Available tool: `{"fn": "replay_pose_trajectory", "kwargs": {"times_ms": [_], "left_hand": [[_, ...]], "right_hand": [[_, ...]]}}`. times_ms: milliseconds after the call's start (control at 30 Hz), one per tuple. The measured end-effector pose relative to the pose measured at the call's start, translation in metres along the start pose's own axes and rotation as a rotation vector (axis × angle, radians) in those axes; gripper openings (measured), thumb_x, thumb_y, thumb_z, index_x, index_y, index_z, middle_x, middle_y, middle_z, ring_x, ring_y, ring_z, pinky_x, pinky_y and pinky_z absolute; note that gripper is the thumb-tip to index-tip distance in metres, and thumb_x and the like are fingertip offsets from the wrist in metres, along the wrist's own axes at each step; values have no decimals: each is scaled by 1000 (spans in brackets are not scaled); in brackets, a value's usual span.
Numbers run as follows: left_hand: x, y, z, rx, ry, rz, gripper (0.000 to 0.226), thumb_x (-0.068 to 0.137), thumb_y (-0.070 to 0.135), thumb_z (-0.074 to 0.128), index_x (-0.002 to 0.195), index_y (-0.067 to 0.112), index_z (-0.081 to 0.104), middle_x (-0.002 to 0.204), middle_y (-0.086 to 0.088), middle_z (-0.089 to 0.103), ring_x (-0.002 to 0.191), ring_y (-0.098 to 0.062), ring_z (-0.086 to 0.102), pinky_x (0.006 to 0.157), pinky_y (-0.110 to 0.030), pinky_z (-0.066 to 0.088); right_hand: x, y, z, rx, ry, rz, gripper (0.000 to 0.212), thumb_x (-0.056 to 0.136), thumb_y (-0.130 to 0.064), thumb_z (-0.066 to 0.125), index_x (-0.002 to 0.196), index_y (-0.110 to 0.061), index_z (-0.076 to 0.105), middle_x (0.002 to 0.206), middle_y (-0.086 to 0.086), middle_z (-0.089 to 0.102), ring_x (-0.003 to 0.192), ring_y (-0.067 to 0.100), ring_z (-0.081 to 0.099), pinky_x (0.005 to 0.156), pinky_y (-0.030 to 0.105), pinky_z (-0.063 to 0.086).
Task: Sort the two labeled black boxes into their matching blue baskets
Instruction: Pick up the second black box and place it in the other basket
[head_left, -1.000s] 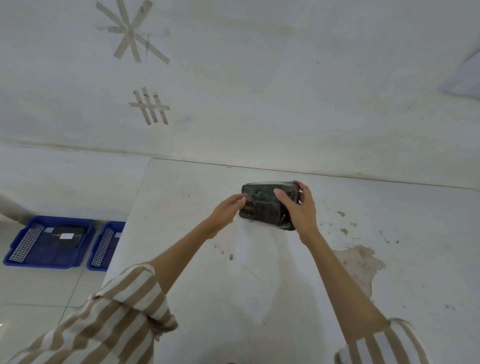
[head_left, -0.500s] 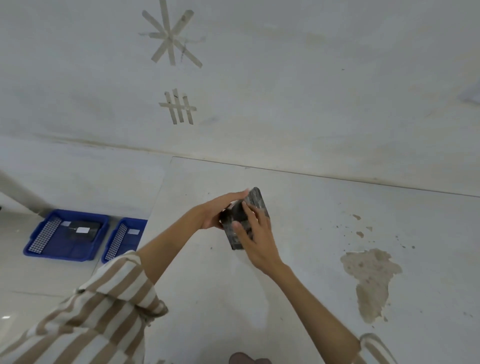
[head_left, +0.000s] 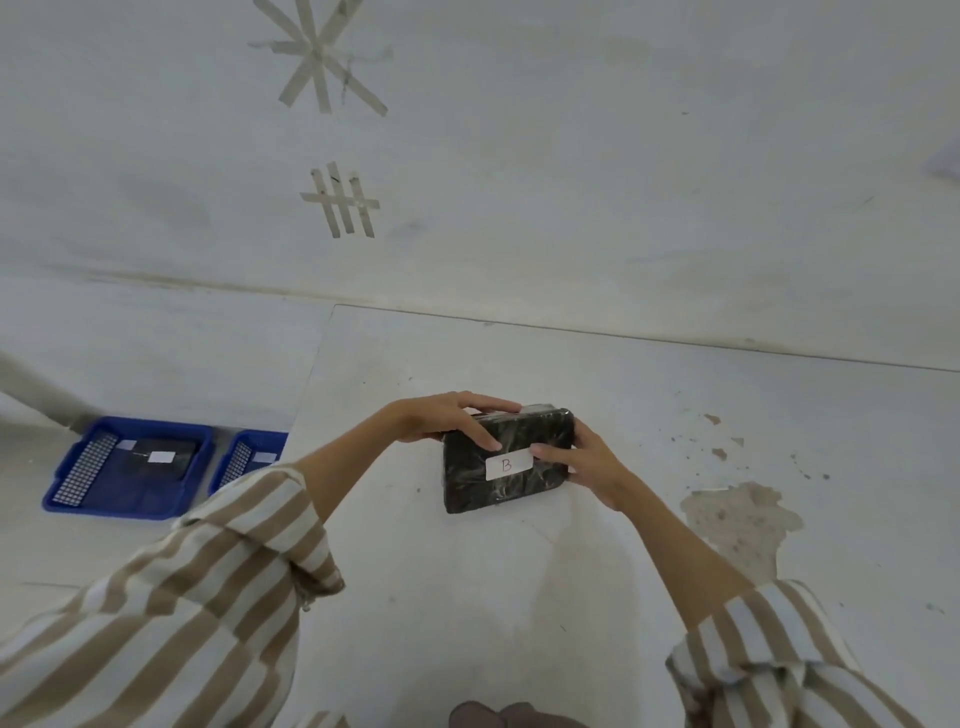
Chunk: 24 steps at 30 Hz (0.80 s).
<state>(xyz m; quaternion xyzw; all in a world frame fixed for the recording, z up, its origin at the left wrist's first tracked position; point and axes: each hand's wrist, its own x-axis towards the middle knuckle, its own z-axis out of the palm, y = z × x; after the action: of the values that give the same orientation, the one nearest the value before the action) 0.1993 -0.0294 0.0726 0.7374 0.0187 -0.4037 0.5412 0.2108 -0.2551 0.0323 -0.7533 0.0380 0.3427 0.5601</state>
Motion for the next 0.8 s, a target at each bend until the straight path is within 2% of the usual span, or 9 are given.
{"fn": "replay_pose_trajectory", "kwargs": {"times_ms": [67, 200, 333, 400, 533, 600, 733, 767, 800], "left_hand": [[4, 2, -1, 12, -9, 8, 59, 78, 14, 71, 128, 39, 52, 121, 7, 52, 109, -19, 55, 87, -25, 51], [10, -12, -1, -19, 89, 52, 57, 74, 23, 72, 127, 35, 54, 132, 0, 53, 118, -22, 52, 91, -26, 46], [8, -45, 7, -221, 368, 116, 52, 83, 22, 67, 131, 28, 50, 129, 0, 54, 119, -20, 50, 101, -35, 42], [6, -67, 13, -311, 528, 137, 52, 82, 23, 69, 130, 25, 50, 127, -1, 56, 116, -20, 52, 101, -34, 41], [2, -101, 28, -309, 702, 104, 42, 88, 36, 59, 128, 23, 53, 130, -2, 56, 119, -17, 51, 101, -27, 37], [0, -108, 38, -315, 738, 118, 38, 92, 33, 53, 128, 22, 53, 134, -1, 53, 119, -12, 49, 96, -20, 37], [-3, -110, 52, -243, 770, 127, 38, 94, 33, 49, 131, 25, 52, 131, 6, 47, 115, -6, 43, 64, 6, 38], [-3, -110, 53, -225, 774, 137, 38, 94, 32, 48, 131, 25, 52, 131, 6, 47, 115, -6, 42, 67, 7, 37], [-3, -110, 53, -206, 777, 149, 38, 94, 33, 48, 131, 25, 53, 133, 5, 48, 116, -5, 42, 78, 4, 37]], "right_hand": [[0, 5, -4, 50, 34, 8, 46, 79, -17, 72, 118, -25, 49, 108, -6, 58, 90, 5, 58, 60, 20, 51], [3, 6, -5, 50, 100, 14, 43, 79, -20, 72, 118, -19, 52, 118, 6, 58, 88, 9, 60, 58, 22, 51], [12, -4, -3, 23, 131, 73, 43, 80, -26, 71, 116, -15, 52, 117, 9, 62, 88, 17, 61, 60, 27, 50], [19, -8, -1, 5, 155, 122, 46, 79, -30, 71, 117, -13, 52, 118, 9, 63, 93, 22, 60, 62, 30, 50], [26, -17, 3, 19, 162, 233, 33, 83, -30, 68, 108, -15, 53, 110, 6, 60, 93, 24, 57, 55, 29, 47], [29, -18, 4, 18, 161, 268, 37, 83, -32, 67, 112, -15, 52, 113, 7, 59, 95, 25, 57, 61, 32, 49], [35, -12, 7, -17, 268, 247, 58, 80, -37, 69, 126, -13, 44, 130, 11, 54, 114, 31, 55, 76, 42, 51], [35, -10, 8, -22, 296, 234, 60, 80, -37, 69, 128, -13, 43, 131, 12, 52, 117, 31, 53, 78, 42, 52], [34, -7, 9, -23, 315, 221, 61, 80, -37, 69, 130, -13, 41, 132, 12, 51, 118, 31, 52, 78, 41, 51]]}}
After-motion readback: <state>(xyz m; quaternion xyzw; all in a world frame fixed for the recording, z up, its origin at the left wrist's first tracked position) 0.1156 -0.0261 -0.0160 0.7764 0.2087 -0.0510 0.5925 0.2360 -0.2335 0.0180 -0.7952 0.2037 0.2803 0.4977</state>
